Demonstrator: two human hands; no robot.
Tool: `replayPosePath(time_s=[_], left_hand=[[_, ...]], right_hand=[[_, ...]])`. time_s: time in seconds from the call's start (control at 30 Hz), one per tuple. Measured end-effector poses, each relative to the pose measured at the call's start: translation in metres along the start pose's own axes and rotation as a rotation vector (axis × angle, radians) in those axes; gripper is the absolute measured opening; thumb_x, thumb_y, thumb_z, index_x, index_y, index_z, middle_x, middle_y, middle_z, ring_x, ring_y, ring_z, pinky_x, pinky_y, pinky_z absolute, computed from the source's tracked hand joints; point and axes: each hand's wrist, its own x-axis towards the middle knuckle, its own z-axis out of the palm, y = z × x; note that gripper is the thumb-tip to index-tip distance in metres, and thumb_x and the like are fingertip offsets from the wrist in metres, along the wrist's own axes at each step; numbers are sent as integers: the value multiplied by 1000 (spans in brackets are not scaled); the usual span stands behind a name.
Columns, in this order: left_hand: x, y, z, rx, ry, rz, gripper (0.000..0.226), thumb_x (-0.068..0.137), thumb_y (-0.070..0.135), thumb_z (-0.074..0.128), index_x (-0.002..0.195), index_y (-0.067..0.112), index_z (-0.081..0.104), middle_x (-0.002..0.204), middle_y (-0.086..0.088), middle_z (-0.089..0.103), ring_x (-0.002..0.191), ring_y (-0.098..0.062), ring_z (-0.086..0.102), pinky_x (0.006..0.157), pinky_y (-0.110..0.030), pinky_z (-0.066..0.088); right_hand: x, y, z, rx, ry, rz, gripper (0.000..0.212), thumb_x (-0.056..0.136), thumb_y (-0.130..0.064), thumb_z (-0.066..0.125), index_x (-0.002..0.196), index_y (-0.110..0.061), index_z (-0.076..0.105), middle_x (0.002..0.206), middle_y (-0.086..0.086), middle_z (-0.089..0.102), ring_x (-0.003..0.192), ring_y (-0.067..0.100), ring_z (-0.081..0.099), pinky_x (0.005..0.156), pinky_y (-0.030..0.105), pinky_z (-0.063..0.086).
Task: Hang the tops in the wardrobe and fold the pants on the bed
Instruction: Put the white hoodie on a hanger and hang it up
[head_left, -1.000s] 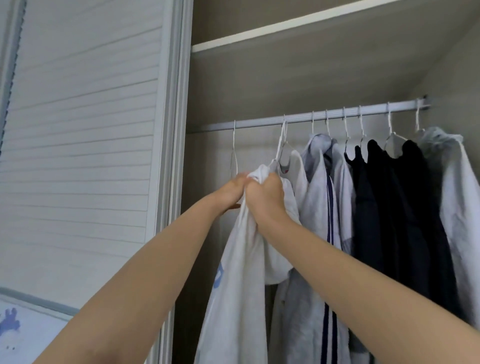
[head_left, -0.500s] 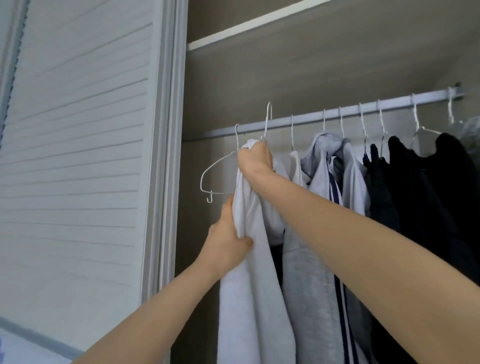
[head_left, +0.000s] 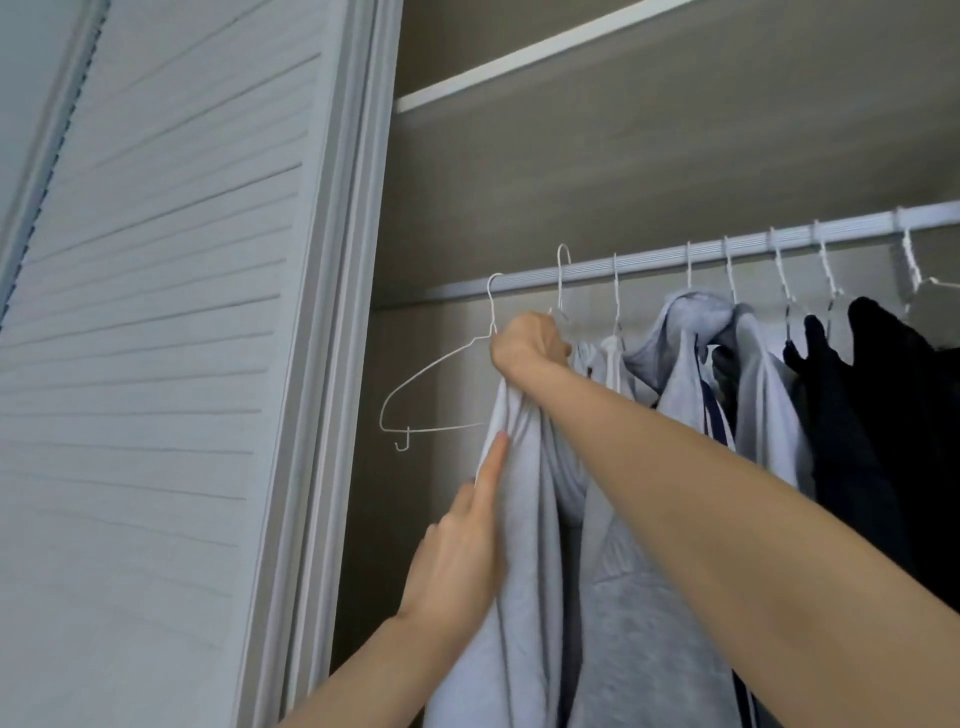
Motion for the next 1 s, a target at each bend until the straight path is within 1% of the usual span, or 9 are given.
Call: replayPosePath(time_s=[0.1,0.2,0.3,0.43,0.53,0.7,0.77,0.87,1.0], left_hand=[[-2,-12,9,-17,-54,-34,92,96,3,33,139,56,-29,129,-5,48,85,-25,63,80,-47,54],[-11,-19,17,-80,-67,-65,84,100,13,34,141,55,-26,155,3,29,122,-25,54,103,-44,45],[-24,-27,29,-182,-100,-142,79,101,18,35,143,55,-20,156,9,23,137,-21,39,111,-39,33],[-36,-38,41,-332,-49,-233,76,99,30,36,123,81,-14,144,21,30,140,-13,36,116,-45,30],[-50,-41,37,-298,-78,-227,78,100,21,32,130,74,-17,152,30,16,143,-7,24,120,-45,21],[-76,-42,32,-217,-102,-207,87,96,7,42,145,56,-11,157,10,25,133,-19,44,107,-39,40],[-87,-40,30,-264,-93,-222,81,98,9,43,148,50,-5,154,12,29,131,-8,43,103,-22,39],[-109,-37,24,-304,-79,-264,78,97,10,50,150,44,4,140,13,43,107,9,48,76,4,36],[-131,-28,14,-336,-59,-288,76,94,6,51,151,39,13,123,14,50,90,7,57,66,-2,45]], right_hand=[[4,13,14,-53,-9,29,44,88,-14,50,130,-2,48,132,13,52,123,34,42,91,43,41],[2,25,26,-83,47,12,42,91,-13,51,130,-2,39,132,15,49,124,32,39,88,45,41],[-19,29,42,-207,164,-132,48,89,-16,56,131,-10,32,127,17,48,117,33,42,78,44,46],[-59,51,67,-498,113,-398,82,78,-23,70,143,-12,20,131,22,37,112,37,43,78,42,48],[-73,68,67,-609,106,-524,92,79,-27,69,149,-8,11,145,27,25,117,38,43,82,42,49],[-89,81,46,-648,94,-625,87,87,-27,57,152,-7,3,154,28,10,132,40,34,92,44,47],[-102,87,39,-678,50,-650,85,89,-31,55,152,-8,3,156,27,5,137,40,28,96,46,45],[-136,103,24,-712,-52,-695,78,95,-35,49,152,-7,4,158,24,4,143,40,19,107,46,36],[-178,125,-1,-660,-164,-780,69,99,-33,41,152,-5,7,158,20,8,144,37,15,113,45,28]])
